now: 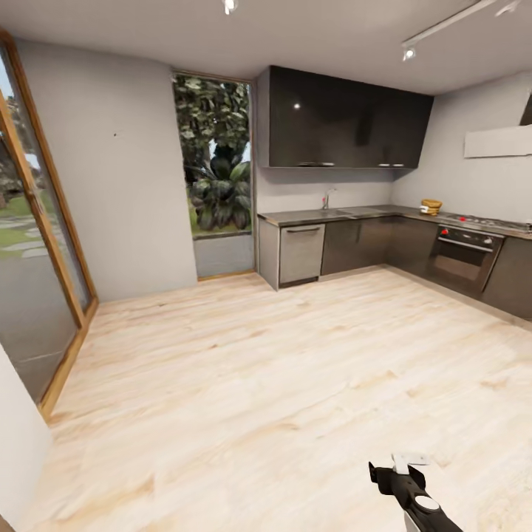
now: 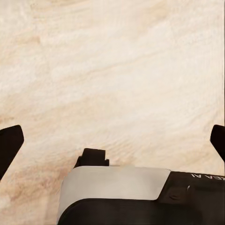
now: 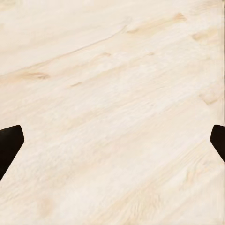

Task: In the kitchen, take the popcorn bag from the countertop, put it into the microwave, and heat it until the popcorn is cooked so the cooked popcorn ends up inside the bag.

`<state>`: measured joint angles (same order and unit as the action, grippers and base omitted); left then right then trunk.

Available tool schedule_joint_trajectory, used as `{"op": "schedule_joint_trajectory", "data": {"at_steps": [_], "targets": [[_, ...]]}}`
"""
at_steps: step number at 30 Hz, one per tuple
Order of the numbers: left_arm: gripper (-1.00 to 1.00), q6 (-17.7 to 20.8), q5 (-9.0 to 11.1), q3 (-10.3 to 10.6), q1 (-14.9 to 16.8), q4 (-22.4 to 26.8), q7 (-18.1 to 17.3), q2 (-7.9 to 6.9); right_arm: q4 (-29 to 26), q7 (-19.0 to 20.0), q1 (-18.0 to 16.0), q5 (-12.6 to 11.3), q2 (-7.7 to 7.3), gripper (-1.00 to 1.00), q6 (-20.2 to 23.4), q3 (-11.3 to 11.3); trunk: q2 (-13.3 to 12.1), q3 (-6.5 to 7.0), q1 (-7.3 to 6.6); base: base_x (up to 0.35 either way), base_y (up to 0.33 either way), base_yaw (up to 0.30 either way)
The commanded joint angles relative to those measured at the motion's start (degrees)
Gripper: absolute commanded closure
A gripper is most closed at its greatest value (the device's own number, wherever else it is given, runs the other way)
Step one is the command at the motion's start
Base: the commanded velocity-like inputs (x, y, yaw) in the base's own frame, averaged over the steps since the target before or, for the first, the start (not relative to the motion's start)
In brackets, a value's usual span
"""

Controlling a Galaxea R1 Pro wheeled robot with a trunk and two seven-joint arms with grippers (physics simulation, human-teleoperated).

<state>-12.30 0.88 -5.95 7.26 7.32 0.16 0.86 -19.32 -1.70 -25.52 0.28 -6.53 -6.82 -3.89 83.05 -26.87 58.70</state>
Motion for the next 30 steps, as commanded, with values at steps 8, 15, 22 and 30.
{"op": "schedule_joint_trajectory", "data": {"at_steps": [8, 15, 22, 30], "targets": [[-1.00, -0.2, 0.1, -0.3, 0.0, 0.0, 0.0, 0.02, 0.1, -0.1, -0.1, 0.0, 0.03, -1.00, -0.2, -0.2, 0.0, -0.06, 0.03, 0.345, -0.121, -0.300], [-1.00, -0.2, 0.1, -0.3, 0.0, 0.0, 0.0, 0.02, 0.1, -0.1, -0.1, 0.0, 0.03, -1.00, -0.2, -0.2, 0.0, -0.06, 0.03, 0.345, -0.123, -0.300], [-1.00, -0.2, 0.1, -0.2, 0.0, 0.0, 0.0, 0.02, 0.1, -0.1, -0.1, 0.0, 0.03, -1.00, -0.2, -0.2, 0.0, -0.06, 0.03, 0.345, -0.123, -0.300], [-1.00, -0.2, 0.1, -0.2, 0.0, 0.0, 0.0, 0.02, 0.1, -0.3, -0.1, 0.0, 0.03, -1.00, -0.2, -0.2, 0.0, -0.10, 0.03, 0.345, -0.129, -0.296]]}}
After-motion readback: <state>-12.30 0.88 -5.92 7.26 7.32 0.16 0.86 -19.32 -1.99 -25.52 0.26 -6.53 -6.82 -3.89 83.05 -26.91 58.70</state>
